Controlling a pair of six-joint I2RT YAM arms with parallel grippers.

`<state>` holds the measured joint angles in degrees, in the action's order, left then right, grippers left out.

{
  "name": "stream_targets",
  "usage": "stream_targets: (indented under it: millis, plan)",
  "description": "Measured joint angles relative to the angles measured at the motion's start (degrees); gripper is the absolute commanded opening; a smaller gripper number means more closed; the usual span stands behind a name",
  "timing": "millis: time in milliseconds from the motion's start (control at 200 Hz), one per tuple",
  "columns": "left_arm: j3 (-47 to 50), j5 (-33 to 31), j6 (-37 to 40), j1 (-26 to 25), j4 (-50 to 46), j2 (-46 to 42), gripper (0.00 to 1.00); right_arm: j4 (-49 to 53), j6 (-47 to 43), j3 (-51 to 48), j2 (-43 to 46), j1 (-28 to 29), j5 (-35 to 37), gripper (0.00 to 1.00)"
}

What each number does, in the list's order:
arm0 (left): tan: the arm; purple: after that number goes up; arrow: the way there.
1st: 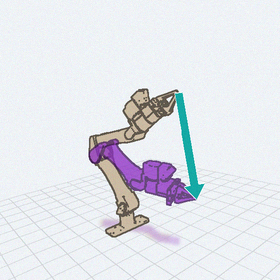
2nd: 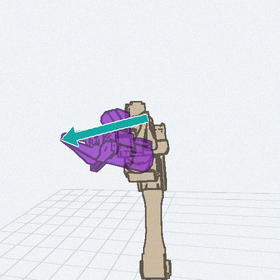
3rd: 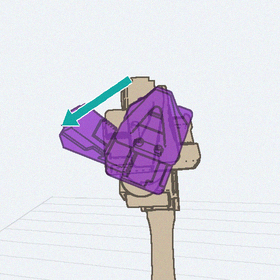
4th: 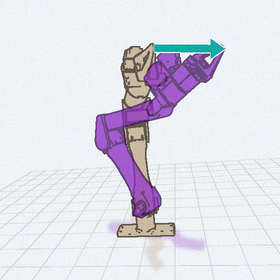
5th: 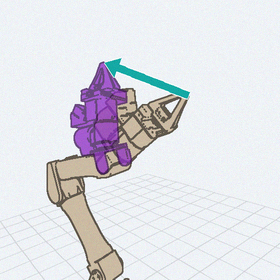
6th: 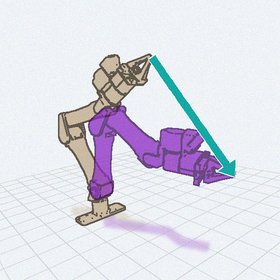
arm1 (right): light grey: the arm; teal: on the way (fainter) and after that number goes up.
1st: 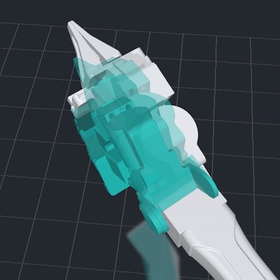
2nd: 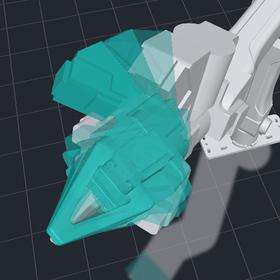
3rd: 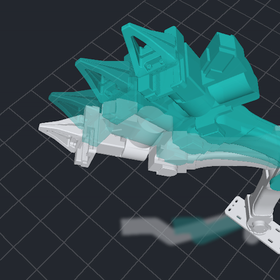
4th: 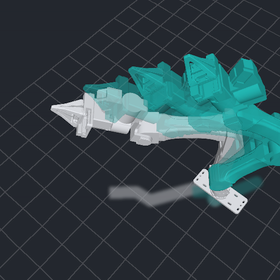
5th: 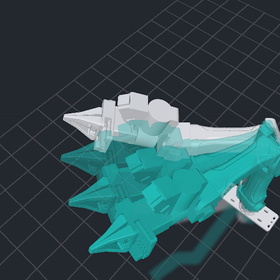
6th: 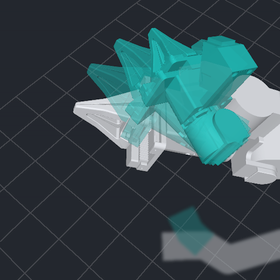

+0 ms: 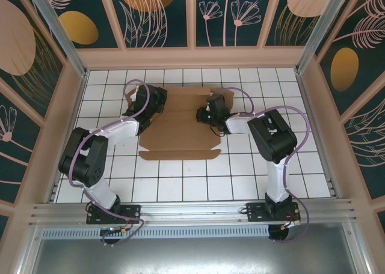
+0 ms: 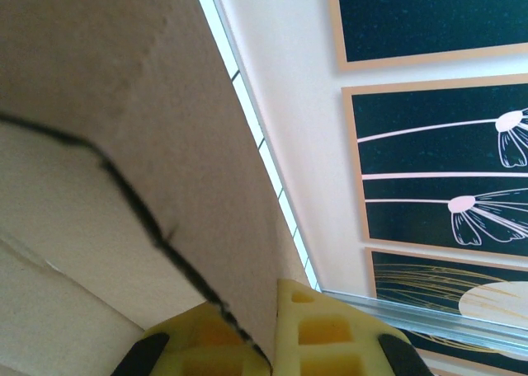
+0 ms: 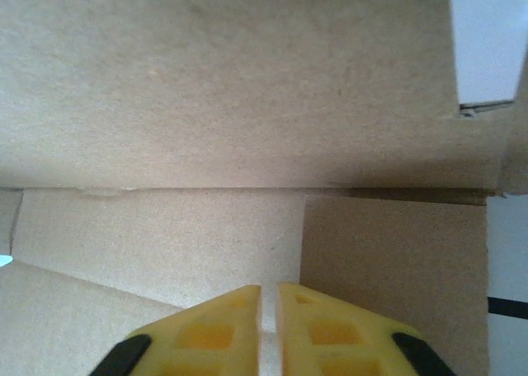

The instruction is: Fold the paper box

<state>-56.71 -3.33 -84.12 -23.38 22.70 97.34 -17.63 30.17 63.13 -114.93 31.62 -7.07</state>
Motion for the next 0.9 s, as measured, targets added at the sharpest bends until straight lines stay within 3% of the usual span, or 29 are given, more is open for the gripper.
stream_targets:
  millis: [160, 320, 581, 751, 901]
  plan:
    - [-0.1, 0.0, 0.0, 0.0, -0.3, -0.1, 0.00, 5.3, -4.2, -2.9, 7.6, -0.5, 1.4, 0.52]
    - [-1.8, -0.2, 0.0, 0.1, -3.1, -0.1, 0.00, 9.6, -12.0, -4.9, 19.9, -1.6, 7.3, 0.62]
    - [-3.8, -0.3, -0.2, 0.1, -5.4, 0.8, 0.00, 5.0, -17.6, -12.0, 35.7, -9.3, 12.9, 0.58]
    - [-4.0, -0.2, -0.2, 0.1, -5.5, 0.8, 0.00, 3.5, -17.1, -14.1, 34.9, -17.3, 12.6, 0.51]
    - [-4.0, -0.2, -0.2, 0.1, -5.4, 0.8, 0.00, 2.5, -19.9, -12.6, 27.9, -22.8, 11.2, 0.42]
